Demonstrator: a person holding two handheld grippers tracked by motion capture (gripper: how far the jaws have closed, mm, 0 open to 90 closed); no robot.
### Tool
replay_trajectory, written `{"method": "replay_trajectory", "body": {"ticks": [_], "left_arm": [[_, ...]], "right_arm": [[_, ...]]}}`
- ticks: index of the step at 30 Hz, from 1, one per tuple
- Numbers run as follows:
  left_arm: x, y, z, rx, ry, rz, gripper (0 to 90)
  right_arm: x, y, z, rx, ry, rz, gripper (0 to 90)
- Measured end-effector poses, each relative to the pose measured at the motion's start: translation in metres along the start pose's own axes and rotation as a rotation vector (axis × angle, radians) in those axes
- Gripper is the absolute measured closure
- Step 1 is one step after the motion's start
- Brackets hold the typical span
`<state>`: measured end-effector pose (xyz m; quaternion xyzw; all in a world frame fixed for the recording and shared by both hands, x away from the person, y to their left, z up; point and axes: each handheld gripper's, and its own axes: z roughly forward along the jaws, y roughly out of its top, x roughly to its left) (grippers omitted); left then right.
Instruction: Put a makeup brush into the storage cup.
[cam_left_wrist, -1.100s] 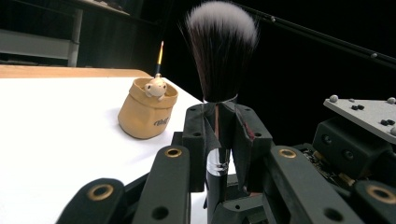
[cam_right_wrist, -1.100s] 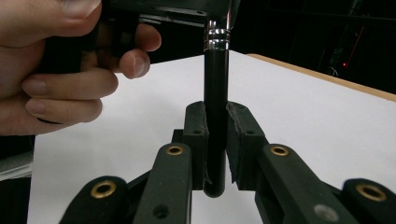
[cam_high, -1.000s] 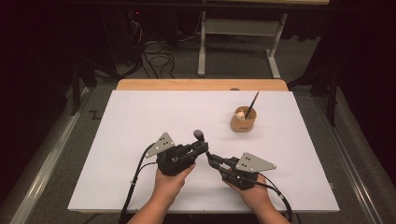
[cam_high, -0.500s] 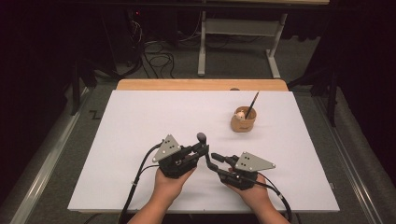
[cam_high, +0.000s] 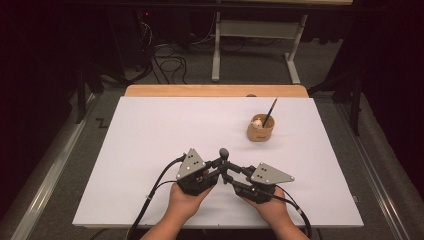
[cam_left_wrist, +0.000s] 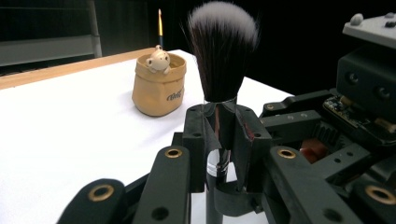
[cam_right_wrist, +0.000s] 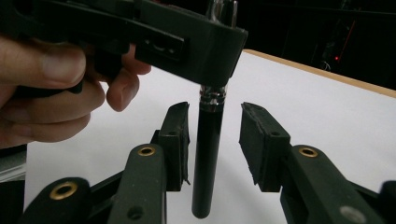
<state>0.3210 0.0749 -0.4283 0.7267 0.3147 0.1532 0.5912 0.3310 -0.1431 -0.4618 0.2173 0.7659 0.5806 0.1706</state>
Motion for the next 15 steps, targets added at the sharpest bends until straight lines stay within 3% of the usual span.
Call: {"method": "replay_trajectory", "body": {"ticks": [15], "left_arm": [[-0.0051,-0.0013,0.0038,0.004,0.000,0.008,76.8]], "right_arm": [[-0.0004,-0.0009,0.0003,0.009,-0.005,0.021,75.3]]}}
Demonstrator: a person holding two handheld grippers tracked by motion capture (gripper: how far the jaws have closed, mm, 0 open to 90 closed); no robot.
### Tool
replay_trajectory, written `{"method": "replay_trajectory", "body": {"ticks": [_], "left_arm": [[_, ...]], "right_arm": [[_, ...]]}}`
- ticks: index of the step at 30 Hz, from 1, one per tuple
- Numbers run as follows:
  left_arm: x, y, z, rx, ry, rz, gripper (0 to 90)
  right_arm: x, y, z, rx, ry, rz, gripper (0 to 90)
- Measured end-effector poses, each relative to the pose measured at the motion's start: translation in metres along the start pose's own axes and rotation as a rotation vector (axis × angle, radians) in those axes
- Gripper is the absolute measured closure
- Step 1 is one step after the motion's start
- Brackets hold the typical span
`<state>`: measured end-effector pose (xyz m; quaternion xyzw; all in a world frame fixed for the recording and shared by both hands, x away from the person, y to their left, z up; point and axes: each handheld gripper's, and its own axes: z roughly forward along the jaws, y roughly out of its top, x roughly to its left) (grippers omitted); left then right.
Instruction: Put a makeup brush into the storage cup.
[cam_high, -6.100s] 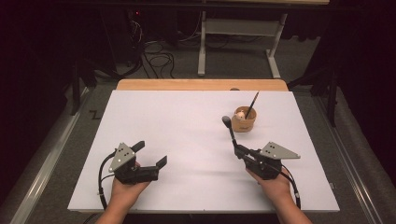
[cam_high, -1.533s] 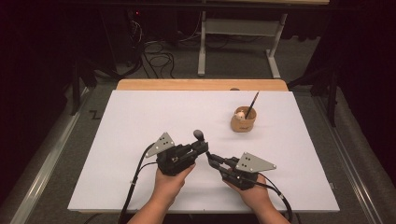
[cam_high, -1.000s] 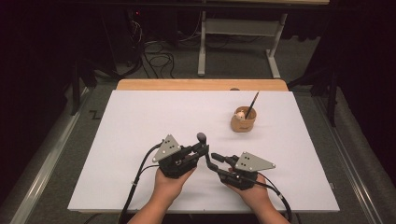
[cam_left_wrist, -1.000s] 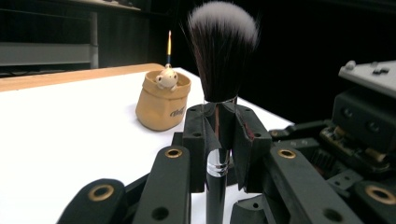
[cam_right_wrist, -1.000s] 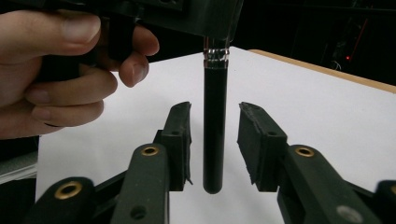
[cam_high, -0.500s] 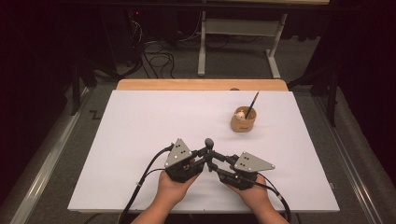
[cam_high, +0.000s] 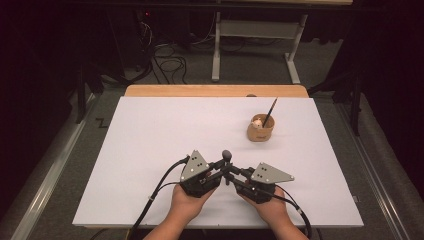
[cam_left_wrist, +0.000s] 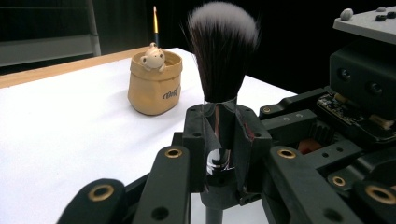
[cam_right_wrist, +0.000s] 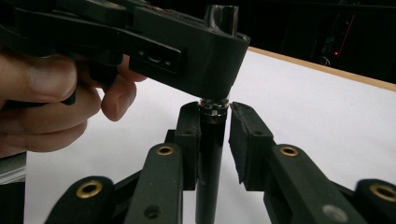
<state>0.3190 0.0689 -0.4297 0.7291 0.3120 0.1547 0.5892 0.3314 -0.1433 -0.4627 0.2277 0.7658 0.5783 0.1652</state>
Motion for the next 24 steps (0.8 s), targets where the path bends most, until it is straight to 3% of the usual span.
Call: {"method": "replay_trajectory", "body": {"ticks": [15,21,24], "left_arm": [[0.0006,0.0005,-0.0001,0.001,0.001,-0.001,75.7],[0.0046,0.0009,-0.0039,-0.009,-0.015,-0.017,54.3],[0.0074,0.0004,-0.0082,-0.024,-0.017,-0.019,49.5]], "right_arm": [[0.0004,0.0000,-0.0001,0.000,-0.008,-0.012,80.1],[-0.0003,-0.0004,-0.0013,0.005,-0.014,0.006,80.1],[-0.0016,-0.0004,-0.0020,0.003,-0.012,0.002,80.1]]}}
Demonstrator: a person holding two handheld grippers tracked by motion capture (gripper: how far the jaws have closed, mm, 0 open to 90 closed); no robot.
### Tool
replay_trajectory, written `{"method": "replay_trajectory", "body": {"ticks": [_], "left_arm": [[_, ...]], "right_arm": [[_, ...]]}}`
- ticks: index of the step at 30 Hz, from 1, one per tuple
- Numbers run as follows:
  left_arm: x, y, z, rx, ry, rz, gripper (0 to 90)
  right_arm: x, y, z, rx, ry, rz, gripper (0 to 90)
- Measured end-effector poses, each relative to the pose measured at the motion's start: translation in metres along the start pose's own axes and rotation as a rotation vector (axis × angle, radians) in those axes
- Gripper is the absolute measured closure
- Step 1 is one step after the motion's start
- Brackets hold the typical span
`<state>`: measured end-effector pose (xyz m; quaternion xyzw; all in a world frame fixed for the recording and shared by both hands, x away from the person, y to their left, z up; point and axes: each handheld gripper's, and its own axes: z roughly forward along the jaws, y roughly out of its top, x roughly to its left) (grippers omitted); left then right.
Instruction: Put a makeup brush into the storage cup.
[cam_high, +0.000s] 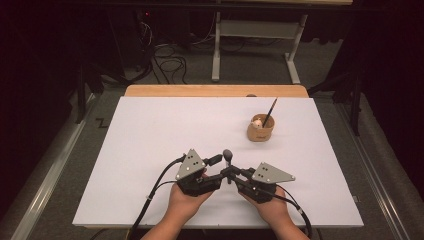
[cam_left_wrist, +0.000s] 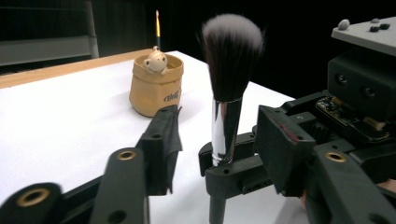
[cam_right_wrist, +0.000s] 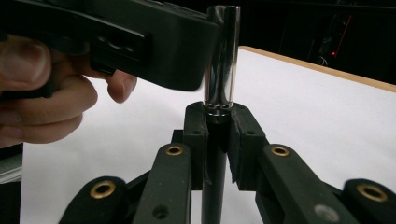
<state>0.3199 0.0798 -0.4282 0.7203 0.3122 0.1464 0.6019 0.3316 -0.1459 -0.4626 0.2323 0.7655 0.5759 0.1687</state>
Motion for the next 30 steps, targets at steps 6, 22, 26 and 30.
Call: {"method": "replay_trajectory", "body": {"ticks": [6,22,26,30], "left_arm": [[0.008,-0.002,-0.008,-0.012,0.026,-0.010,39.5],[0.029,-0.014,-0.031,-0.004,0.121,-0.012,26.3],[0.036,-0.016,-0.038,-0.002,0.153,-0.018,20.9],[0.041,-0.019,-0.044,-0.002,0.185,-0.016,16.0]], "right_arm": [[-0.003,-0.001,-0.002,-0.004,-0.009,0.006,80.1],[-0.008,-0.002,-0.010,-0.008,-0.027,0.018,80.1],[-0.010,-0.002,-0.011,-0.010,-0.032,0.018,80.1],[-0.012,-0.002,-0.013,-0.012,-0.039,0.011,80.1]]}}
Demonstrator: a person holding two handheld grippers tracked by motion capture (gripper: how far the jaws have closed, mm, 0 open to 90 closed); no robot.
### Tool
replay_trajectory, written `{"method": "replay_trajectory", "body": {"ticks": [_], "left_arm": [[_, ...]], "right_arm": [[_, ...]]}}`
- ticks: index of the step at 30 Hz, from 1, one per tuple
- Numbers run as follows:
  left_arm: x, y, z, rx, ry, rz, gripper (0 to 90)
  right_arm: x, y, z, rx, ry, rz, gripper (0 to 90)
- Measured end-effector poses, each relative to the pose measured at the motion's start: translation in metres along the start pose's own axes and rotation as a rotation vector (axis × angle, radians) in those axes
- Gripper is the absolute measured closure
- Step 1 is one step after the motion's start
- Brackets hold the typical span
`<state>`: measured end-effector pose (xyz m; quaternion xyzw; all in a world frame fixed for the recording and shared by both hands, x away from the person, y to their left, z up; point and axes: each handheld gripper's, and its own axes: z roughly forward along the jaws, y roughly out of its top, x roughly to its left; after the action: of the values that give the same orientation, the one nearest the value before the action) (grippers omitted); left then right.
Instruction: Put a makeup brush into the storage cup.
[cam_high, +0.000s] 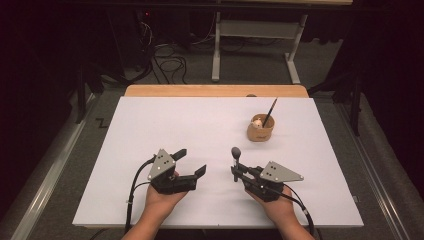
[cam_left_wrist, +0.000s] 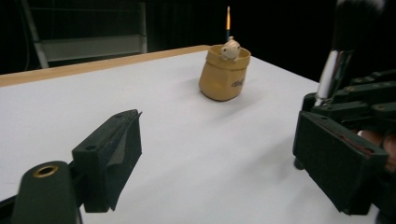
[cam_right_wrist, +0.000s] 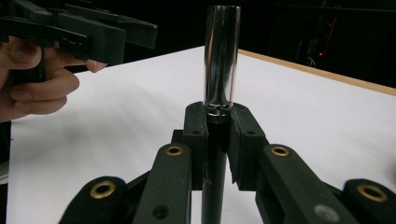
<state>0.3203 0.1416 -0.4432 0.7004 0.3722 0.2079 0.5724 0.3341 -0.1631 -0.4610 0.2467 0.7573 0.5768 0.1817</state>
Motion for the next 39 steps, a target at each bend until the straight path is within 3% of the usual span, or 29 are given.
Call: {"method": "replay_trajectory", "body": {"ticks": [10,18,26,31,35,39], "left_arm": [[0.018,-0.005,-0.014,0.002,0.061,-0.014,0.5],[0.032,-0.007,-0.031,0.006,0.100,0.000,0.1],[0.047,-0.015,-0.046,0.022,0.128,-0.019,0.2],[0.054,-0.022,-0.050,0.025,0.148,-0.025,0.2],[0.056,-0.028,-0.050,0.049,0.174,0.006,0.2],[0.058,-0.032,-0.051,0.047,0.173,0.001,0.2]], "right_arm": [[-0.004,0.000,-0.005,-0.008,-0.011,0.007,80.1],[-0.009,0.001,-0.010,-0.019,-0.026,0.006,80.1],[-0.012,0.000,-0.014,-0.015,-0.040,0.014,80.1],[-0.015,0.000,-0.018,-0.025,-0.054,0.005,80.1],[-0.018,0.000,-0.022,-0.027,-0.067,0.013,80.1],[-0.022,0.001,-0.027,-0.038,-0.088,0.019,80.1]]}}
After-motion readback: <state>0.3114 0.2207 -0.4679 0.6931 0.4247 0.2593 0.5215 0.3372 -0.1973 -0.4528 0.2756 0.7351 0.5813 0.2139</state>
